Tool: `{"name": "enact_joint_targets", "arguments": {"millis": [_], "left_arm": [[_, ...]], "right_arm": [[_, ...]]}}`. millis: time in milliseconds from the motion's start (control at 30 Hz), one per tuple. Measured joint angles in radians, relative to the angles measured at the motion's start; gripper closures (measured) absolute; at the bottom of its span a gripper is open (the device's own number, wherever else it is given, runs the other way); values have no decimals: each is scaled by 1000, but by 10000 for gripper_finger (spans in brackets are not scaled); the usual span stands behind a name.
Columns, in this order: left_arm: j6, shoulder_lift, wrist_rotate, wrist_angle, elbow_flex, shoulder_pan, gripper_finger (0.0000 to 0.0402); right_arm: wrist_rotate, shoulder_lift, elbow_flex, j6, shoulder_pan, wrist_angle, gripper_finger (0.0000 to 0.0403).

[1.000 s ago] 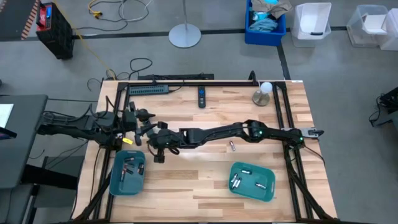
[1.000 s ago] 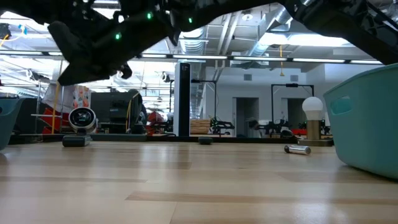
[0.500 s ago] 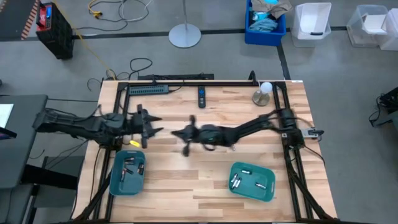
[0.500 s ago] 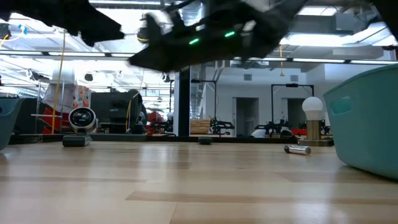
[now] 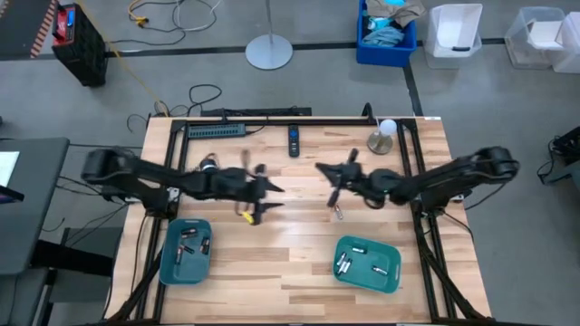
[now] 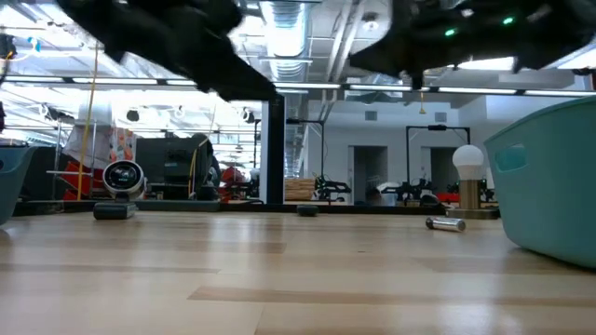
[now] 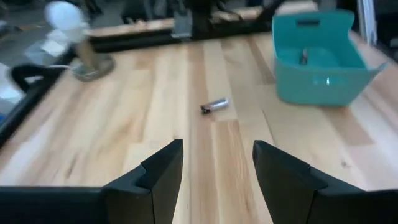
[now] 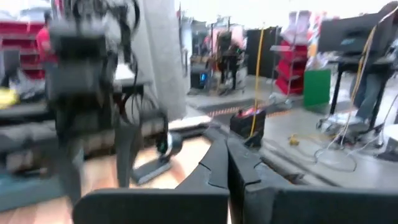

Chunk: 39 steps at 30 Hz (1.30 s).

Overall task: Sort batteries
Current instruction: Put the silver battery into the green bin

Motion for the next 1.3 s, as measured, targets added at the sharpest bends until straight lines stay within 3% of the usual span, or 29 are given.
{"name": "enact_joint_targets", "arguments": {"millis": [100, 233, 533, 1000, 1300], "left_arm": [[69, 167, 81, 1, 120, 25, 213], [115, 362, 268, -20, 303, 67, 213], [322, 685, 442, -288, 694, 106, 213], [406, 998, 432, -502, 1101, 81, 175], [442, 1048, 413, -509, 1161, 81, 174]], "right_arm": [[4, -110, -61, -25, -1, -1, 396], [4, -211, -121, -27, 11, -11, 396], [2, -309, -173, -52, 41, -22, 395], [2, -364, -172, -99, 76, -83, 395], [2, -416, -172, -149, 128, -93, 394]]}}
